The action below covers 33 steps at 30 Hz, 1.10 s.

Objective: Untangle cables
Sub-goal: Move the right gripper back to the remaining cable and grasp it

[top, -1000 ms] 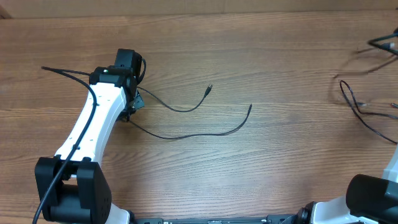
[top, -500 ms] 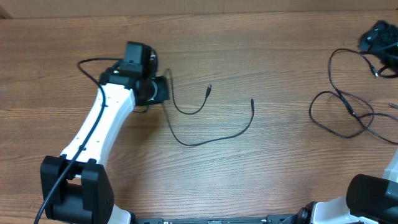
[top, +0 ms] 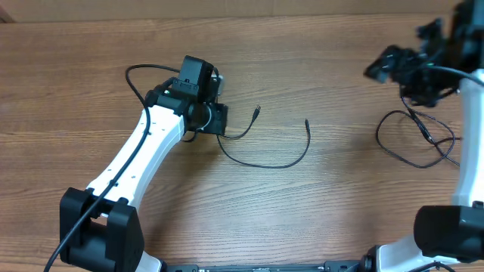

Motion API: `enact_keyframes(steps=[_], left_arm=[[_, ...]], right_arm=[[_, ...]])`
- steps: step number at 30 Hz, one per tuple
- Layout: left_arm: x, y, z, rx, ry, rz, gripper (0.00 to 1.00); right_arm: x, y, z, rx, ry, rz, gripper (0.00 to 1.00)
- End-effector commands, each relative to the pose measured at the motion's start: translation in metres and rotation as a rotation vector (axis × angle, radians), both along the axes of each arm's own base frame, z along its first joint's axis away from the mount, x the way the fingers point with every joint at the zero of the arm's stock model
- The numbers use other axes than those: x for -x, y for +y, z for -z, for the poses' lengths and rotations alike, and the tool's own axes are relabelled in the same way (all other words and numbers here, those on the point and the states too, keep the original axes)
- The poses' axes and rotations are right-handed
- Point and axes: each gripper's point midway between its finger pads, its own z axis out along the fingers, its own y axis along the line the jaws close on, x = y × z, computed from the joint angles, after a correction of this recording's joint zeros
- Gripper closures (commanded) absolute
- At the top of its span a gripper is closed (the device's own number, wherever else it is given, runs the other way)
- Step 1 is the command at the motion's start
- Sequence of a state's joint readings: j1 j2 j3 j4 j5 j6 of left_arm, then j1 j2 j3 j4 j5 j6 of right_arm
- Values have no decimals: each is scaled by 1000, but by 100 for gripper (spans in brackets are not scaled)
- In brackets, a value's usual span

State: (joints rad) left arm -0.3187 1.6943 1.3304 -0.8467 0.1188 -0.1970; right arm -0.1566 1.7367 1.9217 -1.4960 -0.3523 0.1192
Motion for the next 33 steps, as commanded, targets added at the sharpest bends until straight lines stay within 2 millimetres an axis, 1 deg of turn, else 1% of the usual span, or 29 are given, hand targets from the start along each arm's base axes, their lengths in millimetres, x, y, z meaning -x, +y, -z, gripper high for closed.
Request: enact_keyframes(steps=[1, 2, 6, 7, 10, 14, 15, 16, 18, 20, 22, 24, 25, 27, 28, 33], left_arm=[[-8, 34, -4, -88, -24, -154, 44], [-9, 37, -5, -85, -24, -162, 44], [-9, 48, -14, -80, -40, -192, 41], [-9, 51, -19, -76, -52, -199, 41], [-11, 58, -33, -64, -90, -220, 39], [-11, 71, -52, -46, -138, -256, 38], [-10, 75, -57, -39, -147, -266, 37], [-10, 84, -63, -30, -159, -306, 35], [-8, 97, -67, -19, -160, -365, 32], [-7, 108, -66, -9, -144, -428, 32], [-4, 117, -63, -3, -120, -483, 27], [-2, 124, -61, -2, -102, -520, 22], [-1, 128, -60, -3, -98, -539, 22], [-1, 132, -60, -3, -96, -552, 12], [0, 133, -60, -4, -95, -554, 10], [1, 135, -59, -8, -90, -560, 9]], right_arm=[[0, 36, 22, -16, 42, -110, 4], [1, 43, 26, -16, 49, -130, 4], [0, 85, 47, -14, 66, -241, 3], [0, 98, 54, -13, 63, -277, 3], [-2, 128, 66, -11, 38, -353, 3], [-2, 171, 77, -12, -28, -457, 3], [-2, 184, 80, -14, -51, -488, 3], [-1, 208, 83, -20, -99, -542, 3], [1, 228, 87, -27, -139, -589, 3], [4, 250, 91, -36, -183, -636, 3], [7, 265, 95, -44, -214, -668, 3], [12, 284, 100, -57, -257, -709, 3], [15, 293, 104, -55, -278, -726, 3], [17, 306, 112, -36, -324, -748, 4], [19, 312, 116, -22, -345, -755, 5], [21, 330, 139, 79, -429, -761, 7]])
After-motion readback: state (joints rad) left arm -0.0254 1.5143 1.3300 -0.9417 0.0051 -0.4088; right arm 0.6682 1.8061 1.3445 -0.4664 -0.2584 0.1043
